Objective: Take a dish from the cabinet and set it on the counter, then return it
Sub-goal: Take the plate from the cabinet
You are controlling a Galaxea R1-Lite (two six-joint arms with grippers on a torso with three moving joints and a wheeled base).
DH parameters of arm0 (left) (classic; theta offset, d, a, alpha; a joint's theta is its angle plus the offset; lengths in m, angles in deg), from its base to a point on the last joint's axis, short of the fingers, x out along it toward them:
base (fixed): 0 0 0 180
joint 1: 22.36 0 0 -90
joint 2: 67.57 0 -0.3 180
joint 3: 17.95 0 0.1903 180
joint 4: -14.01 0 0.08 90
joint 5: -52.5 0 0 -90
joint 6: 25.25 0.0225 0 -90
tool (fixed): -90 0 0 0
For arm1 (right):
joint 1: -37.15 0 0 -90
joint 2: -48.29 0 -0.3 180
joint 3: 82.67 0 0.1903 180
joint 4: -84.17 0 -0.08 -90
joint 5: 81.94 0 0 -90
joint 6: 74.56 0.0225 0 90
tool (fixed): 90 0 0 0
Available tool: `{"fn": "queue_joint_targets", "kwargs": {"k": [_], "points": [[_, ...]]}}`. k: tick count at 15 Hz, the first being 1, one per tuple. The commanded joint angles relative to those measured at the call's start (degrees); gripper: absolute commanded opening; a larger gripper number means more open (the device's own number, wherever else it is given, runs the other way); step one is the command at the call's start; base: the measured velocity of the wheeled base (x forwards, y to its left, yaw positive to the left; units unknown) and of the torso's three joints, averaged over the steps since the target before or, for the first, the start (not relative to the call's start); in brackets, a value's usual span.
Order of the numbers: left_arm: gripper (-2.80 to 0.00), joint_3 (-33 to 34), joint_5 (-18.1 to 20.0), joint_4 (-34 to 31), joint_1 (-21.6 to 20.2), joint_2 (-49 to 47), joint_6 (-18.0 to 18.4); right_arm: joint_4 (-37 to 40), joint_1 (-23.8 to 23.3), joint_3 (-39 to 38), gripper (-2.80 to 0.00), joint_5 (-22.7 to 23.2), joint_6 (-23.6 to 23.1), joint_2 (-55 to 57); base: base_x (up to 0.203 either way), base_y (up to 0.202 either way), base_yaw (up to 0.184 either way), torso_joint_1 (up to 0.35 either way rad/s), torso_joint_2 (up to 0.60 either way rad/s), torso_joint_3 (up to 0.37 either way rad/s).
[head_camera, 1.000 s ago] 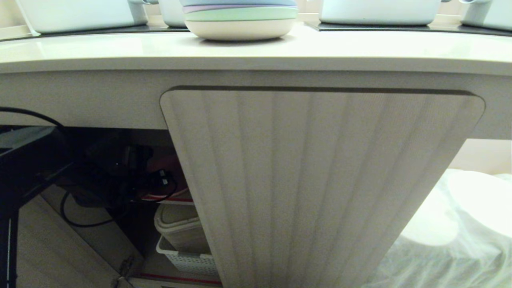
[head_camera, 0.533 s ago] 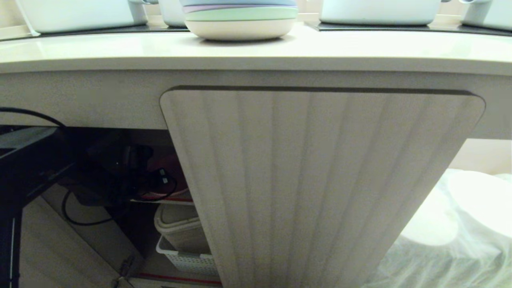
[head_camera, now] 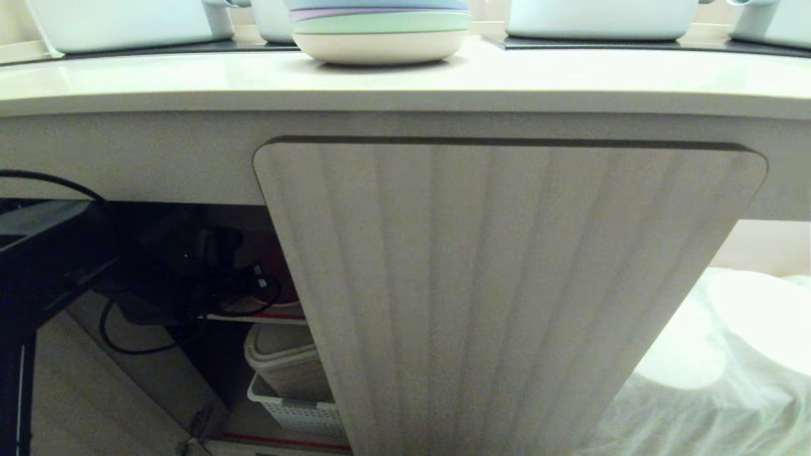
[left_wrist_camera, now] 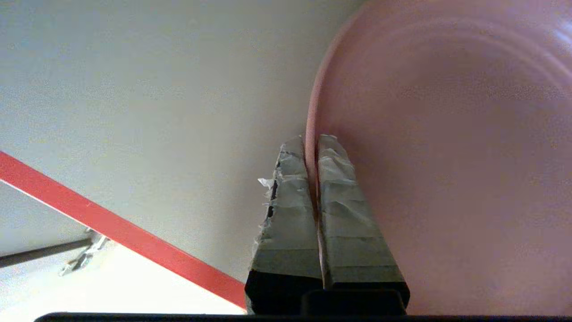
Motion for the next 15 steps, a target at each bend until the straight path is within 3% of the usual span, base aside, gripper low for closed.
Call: {"fn": "queue_joint_targets", "kwargs": {"k": [1, 11, 15], "points": [[-2.8, 0.1, -0.1, -0.1, 0.0, -0.1, -0.1, 0.0, 0.0, 0.0, -2.8, 0.0, 0.0, 0.0, 0.0, 0.0, 0.0, 0.0, 0.0, 0.0], [-2.8, 1.3, -0.2, -0.1, 0.0, 1.0, -0.2, 0.0, 0.0, 0.0, -2.8, 0.0, 0.0, 0.0, 0.0, 0.0, 0.0, 0.0, 0.0, 0.0], [-2.8, 5.0, -0.1, 0.7, 0.3, 2.0, -0.1, 0.0, 0.0, 0.0, -2.8, 0.0, 0.0, 0.0, 0.0, 0.0, 0.0, 0.0, 0.0, 0.0]]}}
